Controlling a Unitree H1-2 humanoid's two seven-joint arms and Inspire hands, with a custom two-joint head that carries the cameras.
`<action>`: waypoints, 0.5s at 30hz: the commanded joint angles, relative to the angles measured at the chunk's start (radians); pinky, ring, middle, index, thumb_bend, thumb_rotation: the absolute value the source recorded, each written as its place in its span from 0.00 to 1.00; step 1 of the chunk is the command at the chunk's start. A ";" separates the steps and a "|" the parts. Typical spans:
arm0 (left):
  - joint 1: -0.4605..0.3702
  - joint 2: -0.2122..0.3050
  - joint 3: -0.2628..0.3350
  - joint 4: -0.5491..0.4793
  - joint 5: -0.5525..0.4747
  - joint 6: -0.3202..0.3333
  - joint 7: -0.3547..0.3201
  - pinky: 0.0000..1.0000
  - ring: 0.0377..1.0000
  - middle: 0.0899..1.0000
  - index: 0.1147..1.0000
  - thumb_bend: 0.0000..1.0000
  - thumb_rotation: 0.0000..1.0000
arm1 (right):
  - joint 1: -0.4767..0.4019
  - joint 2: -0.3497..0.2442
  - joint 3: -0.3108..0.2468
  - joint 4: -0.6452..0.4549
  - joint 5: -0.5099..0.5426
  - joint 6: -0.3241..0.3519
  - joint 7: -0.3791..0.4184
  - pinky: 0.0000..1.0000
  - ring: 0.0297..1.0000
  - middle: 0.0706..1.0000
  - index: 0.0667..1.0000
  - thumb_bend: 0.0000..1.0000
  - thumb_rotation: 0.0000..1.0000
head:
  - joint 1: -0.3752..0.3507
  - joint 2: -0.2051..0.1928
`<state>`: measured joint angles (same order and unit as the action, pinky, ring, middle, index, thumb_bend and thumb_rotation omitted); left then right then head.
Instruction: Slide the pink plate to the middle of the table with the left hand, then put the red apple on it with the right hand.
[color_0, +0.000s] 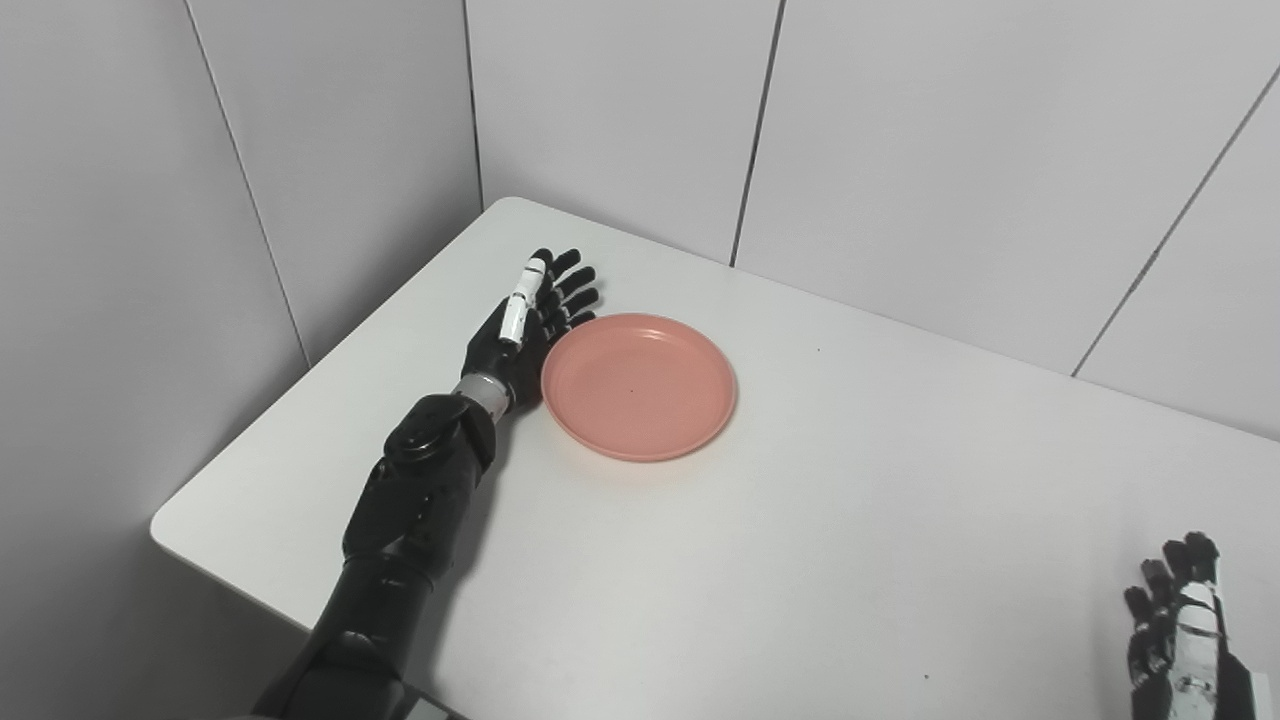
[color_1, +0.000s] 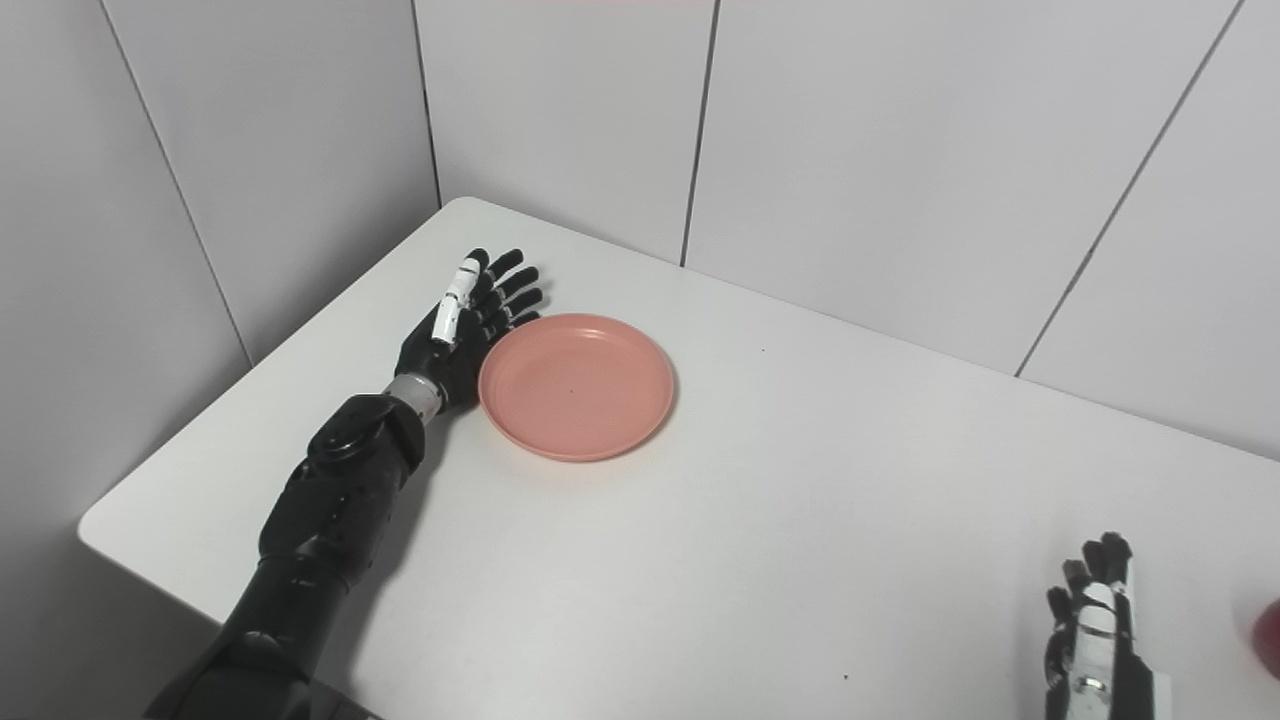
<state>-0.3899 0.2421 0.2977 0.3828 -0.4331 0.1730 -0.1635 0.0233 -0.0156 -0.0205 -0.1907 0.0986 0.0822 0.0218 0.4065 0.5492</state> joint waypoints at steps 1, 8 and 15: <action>-0.026 -0.008 -0.011 0.011 0.003 0.000 -0.007 0.94 0.93 0.92 0.90 0.35 1.00 | -0.019 -0.002 -0.002 -0.028 0.008 -0.036 0.009 1.00 1.00 1.00 1.00 0.09 1.00 | -0.001 0.001; -0.024 -0.015 -0.029 0.002 0.010 0.000 -0.019 0.94 0.93 0.93 0.91 0.36 1.00 | -0.017 -0.002 -0.001 -0.028 0.000 -0.041 0.009 1.00 1.00 1.00 1.00 0.09 1.00 | -0.005 0.005; -0.030 -0.020 -0.045 -0.010 0.011 0.010 -0.021 0.93 0.92 0.92 0.90 0.35 1.00 | -0.019 0.004 -0.003 -0.021 0.001 -0.045 0.004 1.00 0.99 1.00 0.99 0.11 1.00 | -0.017 0.009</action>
<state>-0.3929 0.2286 0.2603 0.3792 -0.4291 0.1696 -0.1825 0.0232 -0.0142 -0.0206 -0.1908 0.0962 0.0817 0.0233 0.3912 0.5553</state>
